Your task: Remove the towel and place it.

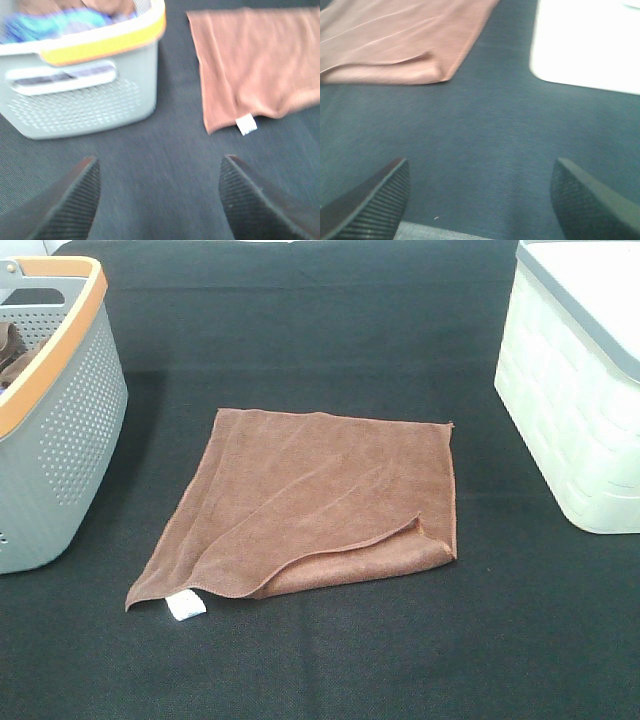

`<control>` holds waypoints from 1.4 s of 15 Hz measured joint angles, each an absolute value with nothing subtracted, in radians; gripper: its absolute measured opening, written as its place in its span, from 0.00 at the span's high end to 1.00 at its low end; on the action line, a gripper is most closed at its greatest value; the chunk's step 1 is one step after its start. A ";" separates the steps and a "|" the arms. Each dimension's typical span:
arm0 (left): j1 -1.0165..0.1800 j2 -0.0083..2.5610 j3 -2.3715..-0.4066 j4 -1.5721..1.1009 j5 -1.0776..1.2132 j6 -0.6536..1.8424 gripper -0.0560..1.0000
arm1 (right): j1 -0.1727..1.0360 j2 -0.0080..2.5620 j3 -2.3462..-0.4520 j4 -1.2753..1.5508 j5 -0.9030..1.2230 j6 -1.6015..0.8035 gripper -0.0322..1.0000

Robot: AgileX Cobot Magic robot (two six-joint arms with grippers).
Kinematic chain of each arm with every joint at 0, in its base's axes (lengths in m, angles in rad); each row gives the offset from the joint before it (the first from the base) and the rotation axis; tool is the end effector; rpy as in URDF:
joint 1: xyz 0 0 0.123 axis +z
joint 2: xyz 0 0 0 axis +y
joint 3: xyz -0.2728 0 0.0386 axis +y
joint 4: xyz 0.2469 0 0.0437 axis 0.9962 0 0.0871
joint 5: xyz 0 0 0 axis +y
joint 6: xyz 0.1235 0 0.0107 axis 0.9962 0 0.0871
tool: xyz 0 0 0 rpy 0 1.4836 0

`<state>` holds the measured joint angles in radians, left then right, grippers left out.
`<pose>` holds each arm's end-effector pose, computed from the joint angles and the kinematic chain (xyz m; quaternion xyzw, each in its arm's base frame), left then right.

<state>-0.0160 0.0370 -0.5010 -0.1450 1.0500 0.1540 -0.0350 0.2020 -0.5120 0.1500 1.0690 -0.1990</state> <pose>0.0380 -0.0162 0.2628 0.0739 0.8543 -0.0371 0.5131 0.0593 0.0142 0.2564 -0.0697 0.8954 0.0237 0.4391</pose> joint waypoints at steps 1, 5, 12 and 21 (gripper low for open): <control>-0.013 0.005 -0.501 -0.145 1.050 0.154 0.33 | -0.049 0.202 -0.512 0.150 1.069 -0.199 0.25; -0.013 -0.005 -0.501 -0.145 1.050 0.154 0.33 | -0.050 0.100 -0.508 0.150 1.069 -0.199 0.25; -0.013 -0.005 -0.501 -0.145 1.050 0.154 0.33 | -0.050 -0.005 -0.508 0.150 1.072 -0.199 0.25; -0.013 -0.005 -0.501 -0.145 1.050 0.154 0.33 | -0.050 -0.007 -0.508 0.150 1.072 -0.199 0.25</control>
